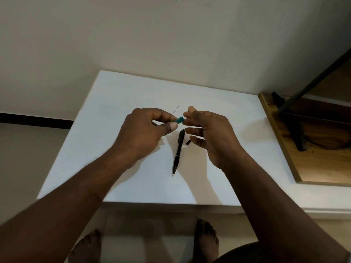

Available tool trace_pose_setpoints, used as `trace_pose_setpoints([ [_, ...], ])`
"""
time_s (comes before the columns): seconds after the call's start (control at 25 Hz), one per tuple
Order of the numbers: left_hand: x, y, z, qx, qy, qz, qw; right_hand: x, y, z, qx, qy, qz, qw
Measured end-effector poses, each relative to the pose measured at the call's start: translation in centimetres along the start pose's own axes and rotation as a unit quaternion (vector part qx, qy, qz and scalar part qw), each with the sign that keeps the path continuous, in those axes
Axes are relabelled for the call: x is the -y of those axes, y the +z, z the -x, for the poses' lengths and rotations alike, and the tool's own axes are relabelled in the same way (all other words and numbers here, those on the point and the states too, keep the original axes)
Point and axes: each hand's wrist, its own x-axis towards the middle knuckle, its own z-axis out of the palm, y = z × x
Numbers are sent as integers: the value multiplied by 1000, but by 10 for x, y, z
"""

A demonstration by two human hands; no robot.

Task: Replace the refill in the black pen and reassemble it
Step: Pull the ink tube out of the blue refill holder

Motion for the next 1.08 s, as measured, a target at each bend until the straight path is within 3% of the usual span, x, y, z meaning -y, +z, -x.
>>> trace_pose_setpoints([
  [0.24, -2, 1, 2, 66, 35, -45, 996, -1, -1, -2, 26, 28, -46, 998],
  [0.52, 2, 3, 1, 68, 45, -46, 996, -3, -1, -3, 23, 15, -48, 998],
  [0.72, 9, 2, -2, 45, 3, -35, 998, -2, -11, -10, -67, 11, -106, 992],
  [0.92, 21, -1, -7, -1, -55, -138, 989, -2, -15, -14, -96, 32, -127, 987],
  [1.08, 29, 0, -6, -2, -47, -241, 969, -3, -15, -14, -92, 37, -123, 987],
])
